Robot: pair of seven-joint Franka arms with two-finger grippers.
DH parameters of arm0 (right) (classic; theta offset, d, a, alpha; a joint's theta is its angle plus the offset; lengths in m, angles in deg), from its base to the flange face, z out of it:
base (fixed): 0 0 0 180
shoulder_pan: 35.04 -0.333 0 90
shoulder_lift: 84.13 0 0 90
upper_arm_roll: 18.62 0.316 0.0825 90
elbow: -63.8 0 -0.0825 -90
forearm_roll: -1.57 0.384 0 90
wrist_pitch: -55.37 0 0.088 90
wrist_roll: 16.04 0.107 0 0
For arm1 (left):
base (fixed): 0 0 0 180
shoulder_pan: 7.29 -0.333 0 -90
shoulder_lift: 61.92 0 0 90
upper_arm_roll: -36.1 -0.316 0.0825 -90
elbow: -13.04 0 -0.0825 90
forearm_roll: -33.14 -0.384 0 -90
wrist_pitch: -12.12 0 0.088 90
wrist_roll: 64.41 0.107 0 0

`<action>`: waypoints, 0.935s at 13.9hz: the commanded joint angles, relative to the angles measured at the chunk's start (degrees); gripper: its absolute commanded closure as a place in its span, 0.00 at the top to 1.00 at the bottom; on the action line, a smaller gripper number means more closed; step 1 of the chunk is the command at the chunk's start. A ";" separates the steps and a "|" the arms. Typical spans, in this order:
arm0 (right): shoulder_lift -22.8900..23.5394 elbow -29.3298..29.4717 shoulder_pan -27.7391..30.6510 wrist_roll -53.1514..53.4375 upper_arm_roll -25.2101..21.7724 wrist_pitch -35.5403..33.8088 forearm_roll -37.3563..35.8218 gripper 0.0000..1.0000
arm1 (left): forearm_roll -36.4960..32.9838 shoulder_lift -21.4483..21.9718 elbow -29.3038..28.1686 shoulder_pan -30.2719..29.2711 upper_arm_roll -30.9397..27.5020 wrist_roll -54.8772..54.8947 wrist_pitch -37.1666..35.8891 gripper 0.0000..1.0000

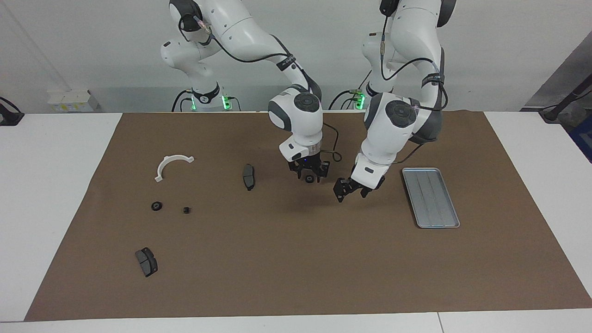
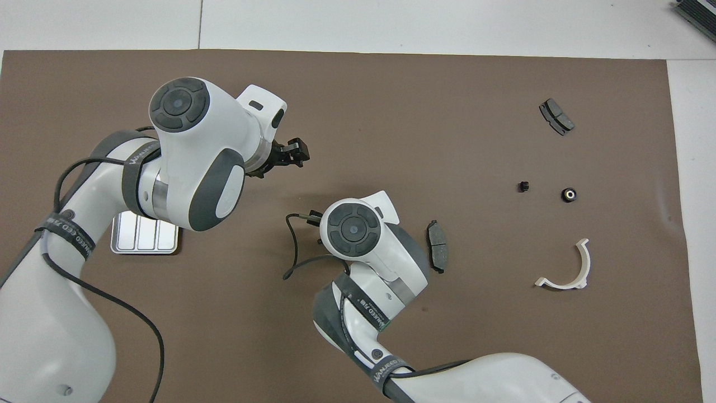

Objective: Pick bearing gear from pile to tray

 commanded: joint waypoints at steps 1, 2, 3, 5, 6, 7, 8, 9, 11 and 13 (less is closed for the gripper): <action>-4.95 -3.81 3.50 -4.12 0.35 -1.40 -0.23 0.90 | -0.97 0.27 0.12 2.92 -0.76 -3.92 -1.57 0.86; -6.71 -5.92 4.81 -5.87 0.35 -1.31 -0.23 0.90 | -0.97 0.27 -0.15 4.23 -0.76 -4.90 -1.48 0.85; -8.64 -8.46 6.39 -8.50 0.35 -1.31 -0.23 0.89 | -0.97 0.10 -0.58 5.29 -0.84 -5.69 -1.31 0.84; -11.46 -12.34 9.99 -13.95 0.35 -1.14 -0.23 0.88 | -0.97 -0.17 -2.07 7.49 -0.84 -7.10 -0.17 0.81; -12.25 -13.48 12.01 -16.94 0.35 -1.14 -0.23 0.88 | -0.97 -0.08 -3.74 8.11 -0.84 -7.11 1.23 0.80; -13.13 -14.71 14.64 -20.27 0.35 -1.22 -0.23 0.88 | -0.97 -0.08 -5.41 8.81 -0.84 -7.11 2.63 0.79; -14.10 -16.12 17.45 -23.87 0.43 -1.14 -0.23 0.88 | -0.97 -0.08 -6.81 9.60 -0.84 -7.19 4.13 0.77; -14.98 -17.00 20.35 -28.00 0.44 -1.14 -0.23 0.89 | -0.97 -0.08 -8.05 10.22 -0.84 -7.54 5.19 0.76; -15.16 -17.45 25.46 -37.05 0.44 -0.96 -0.06 0.90 | -0.97 0.27 -10.16 12.06 -0.93 -8.33 6.33 0.74; -14.90 -17.45 31.34 -44.70 0.52 -0.44 0.03 0.90 | -1.31 0.62 -12.18 12.51 -0.93 -8.34 8.26 0.74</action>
